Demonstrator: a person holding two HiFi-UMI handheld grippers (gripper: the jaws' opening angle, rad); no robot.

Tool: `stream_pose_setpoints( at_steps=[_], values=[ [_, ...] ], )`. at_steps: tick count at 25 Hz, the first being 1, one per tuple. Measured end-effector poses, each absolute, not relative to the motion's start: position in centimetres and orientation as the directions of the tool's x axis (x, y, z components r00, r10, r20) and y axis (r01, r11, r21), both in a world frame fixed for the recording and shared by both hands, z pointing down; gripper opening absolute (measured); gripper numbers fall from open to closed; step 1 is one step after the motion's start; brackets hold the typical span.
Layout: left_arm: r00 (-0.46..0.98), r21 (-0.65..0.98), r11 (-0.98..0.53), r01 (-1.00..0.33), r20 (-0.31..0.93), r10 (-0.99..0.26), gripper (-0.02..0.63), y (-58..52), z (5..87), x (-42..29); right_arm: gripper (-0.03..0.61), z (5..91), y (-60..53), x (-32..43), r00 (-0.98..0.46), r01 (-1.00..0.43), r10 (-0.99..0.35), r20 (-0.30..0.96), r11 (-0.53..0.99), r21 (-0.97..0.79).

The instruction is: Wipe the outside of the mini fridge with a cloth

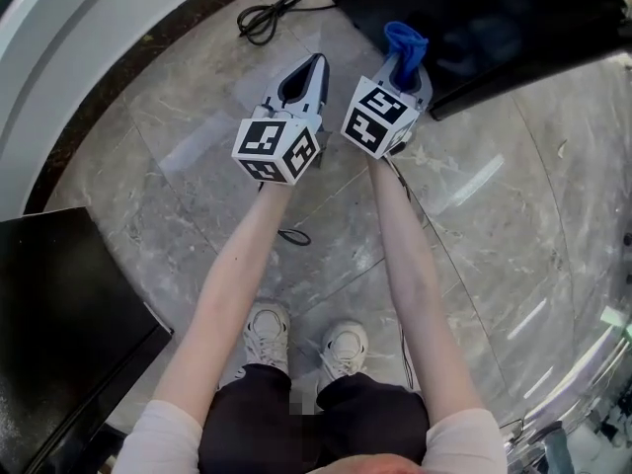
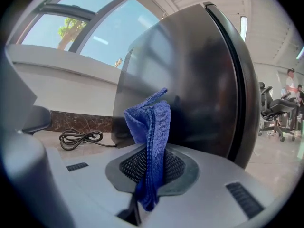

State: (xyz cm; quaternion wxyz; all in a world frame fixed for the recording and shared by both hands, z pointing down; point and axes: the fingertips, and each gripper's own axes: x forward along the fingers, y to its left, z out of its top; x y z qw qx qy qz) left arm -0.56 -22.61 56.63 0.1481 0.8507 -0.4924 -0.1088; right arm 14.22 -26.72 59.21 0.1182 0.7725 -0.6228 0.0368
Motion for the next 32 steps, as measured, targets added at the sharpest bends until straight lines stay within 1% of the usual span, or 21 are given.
stream_pose_setpoints(
  at_steps=[6,11,15,28,32],
  values=[
    [0.514,0.37,-0.487,-0.791,-0.029,-0.857,0.005,-21.1,56.8,1.8,0.061,59.1,-24.1,16.1,0.213,-0.972,-0.952,0.219,-0.185,0.144],
    [0.516,0.377,-0.489,-0.787,-0.033,-0.856,0.005,-20.6,56.4,2.6,0.061,59.0,-22.5,17.6,0.213,-0.967,-0.952,0.219,-0.173,0.188],
    [0.514,0.383,-0.485,-0.786,-0.032,-0.857,0.005,-20.2,56.4,2.6,0.061,59.0,-21.8,18.1,0.212,-0.967,-0.951,0.227,-0.171,0.189],
    [0.508,0.388,-0.479,-0.787,-0.031,-0.861,0.005,-19.2,56.0,3.3,0.061,58.9,-18.7,21.2,0.265,-0.958,-0.932,0.247,-0.226,0.176],
    [0.53,0.373,-0.502,-0.78,-0.034,-0.848,0.005,-18.7,55.7,4.3,0.061,59.1,-17.7,22.4,0.279,-0.953,-0.926,0.253,-0.235,0.193]
  ],
)
